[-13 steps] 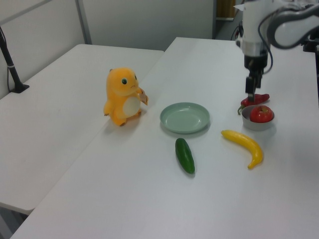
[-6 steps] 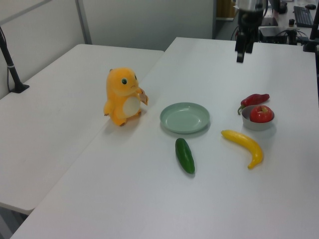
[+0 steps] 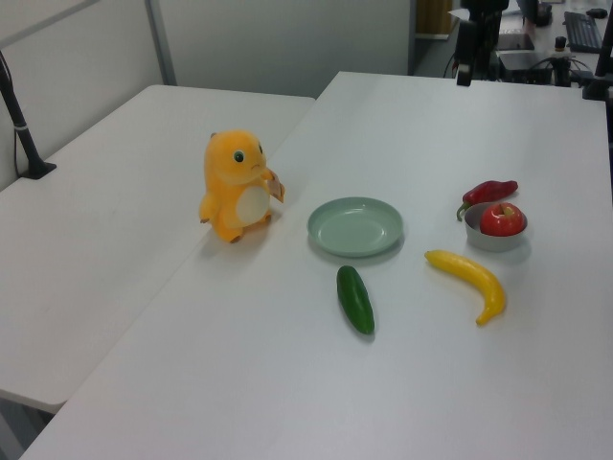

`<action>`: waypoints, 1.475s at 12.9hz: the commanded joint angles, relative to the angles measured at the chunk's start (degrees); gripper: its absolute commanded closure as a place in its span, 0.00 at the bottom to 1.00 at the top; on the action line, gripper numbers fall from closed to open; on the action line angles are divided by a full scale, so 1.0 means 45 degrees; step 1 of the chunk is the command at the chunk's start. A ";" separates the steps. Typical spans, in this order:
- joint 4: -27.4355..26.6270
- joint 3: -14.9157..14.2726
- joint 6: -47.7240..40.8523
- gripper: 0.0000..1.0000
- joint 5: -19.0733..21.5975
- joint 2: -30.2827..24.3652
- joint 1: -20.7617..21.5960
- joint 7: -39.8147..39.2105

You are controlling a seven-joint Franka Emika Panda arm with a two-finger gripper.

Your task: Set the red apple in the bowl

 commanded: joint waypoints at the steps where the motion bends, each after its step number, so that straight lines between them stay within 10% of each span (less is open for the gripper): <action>1: 0.1170 0.0040 -0.0856 0.00 0.0227 0.0321 0.0077 0.0199; 19: 0.1230 -0.0097 -0.0213 0.00 -0.0222 0.0360 -0.0333 -0.3741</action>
